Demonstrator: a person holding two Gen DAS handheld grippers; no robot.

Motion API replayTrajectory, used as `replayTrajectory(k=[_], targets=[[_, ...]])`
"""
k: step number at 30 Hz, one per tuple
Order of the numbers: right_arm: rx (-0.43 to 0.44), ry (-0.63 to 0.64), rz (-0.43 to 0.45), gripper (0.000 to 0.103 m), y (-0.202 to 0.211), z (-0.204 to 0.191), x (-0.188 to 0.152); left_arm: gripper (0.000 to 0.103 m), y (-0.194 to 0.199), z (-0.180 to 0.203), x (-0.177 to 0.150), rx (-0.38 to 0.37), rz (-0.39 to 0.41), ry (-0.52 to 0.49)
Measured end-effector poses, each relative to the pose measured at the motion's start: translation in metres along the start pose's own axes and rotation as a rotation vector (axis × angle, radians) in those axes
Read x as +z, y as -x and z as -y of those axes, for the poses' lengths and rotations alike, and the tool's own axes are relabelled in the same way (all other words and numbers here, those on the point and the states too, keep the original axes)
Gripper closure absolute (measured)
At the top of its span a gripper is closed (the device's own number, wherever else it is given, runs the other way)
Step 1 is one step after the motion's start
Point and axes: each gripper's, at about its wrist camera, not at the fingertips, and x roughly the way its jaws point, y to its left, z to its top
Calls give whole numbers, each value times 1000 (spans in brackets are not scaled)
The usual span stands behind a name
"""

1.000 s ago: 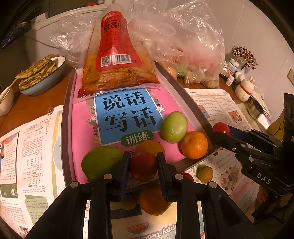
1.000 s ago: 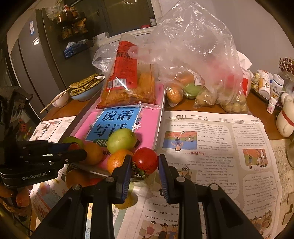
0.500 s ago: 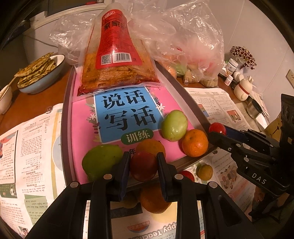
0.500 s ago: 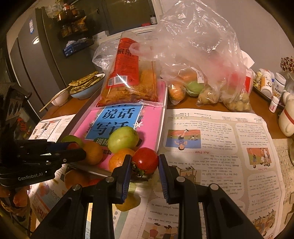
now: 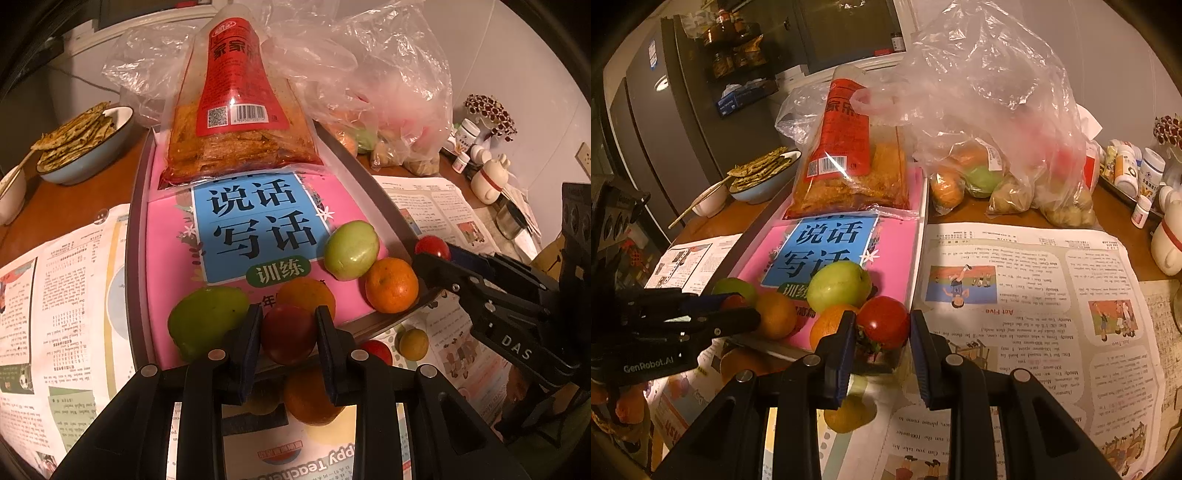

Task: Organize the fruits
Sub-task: 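Lower the cherry tomato onto the tray and open the right tool while the left tool releases its tomato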

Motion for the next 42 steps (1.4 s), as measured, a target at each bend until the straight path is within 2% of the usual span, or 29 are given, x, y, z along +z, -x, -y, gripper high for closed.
replayTrajectory(k=[26,28,30,42], targets=[[41,-27,19,72,-4,1,2,73,-1,-4,-1,-21,-3,26],[51,-25,21,66,-3,0,2,73,-1,-4,-1,-23,-4,29],[32,-20,22,49,-2,-1,3,73,-1,-3,-1,-20,-5,28],[29,-24,22,48,3,0,1,69,0,-2,-2,-16,-5,18]])
